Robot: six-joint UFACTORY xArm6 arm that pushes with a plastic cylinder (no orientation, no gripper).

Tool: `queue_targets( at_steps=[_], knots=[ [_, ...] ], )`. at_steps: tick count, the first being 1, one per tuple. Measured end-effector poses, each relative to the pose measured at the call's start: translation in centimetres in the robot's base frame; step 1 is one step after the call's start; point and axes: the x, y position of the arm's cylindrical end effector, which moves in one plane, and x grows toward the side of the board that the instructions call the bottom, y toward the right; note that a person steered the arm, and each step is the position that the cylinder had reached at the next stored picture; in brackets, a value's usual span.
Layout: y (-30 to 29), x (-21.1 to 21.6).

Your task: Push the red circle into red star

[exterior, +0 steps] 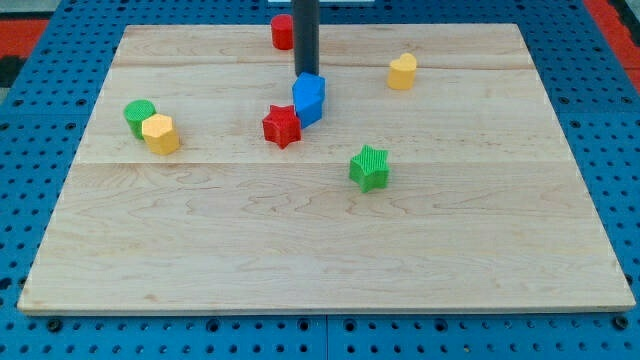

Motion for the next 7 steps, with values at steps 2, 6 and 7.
queue_targets(
  at_steps=[2,6,7],
  knots=[
    [3.2,-5.2],
    [-13.4,-10.6],
    [-18.1,-9.7]
  ],
)
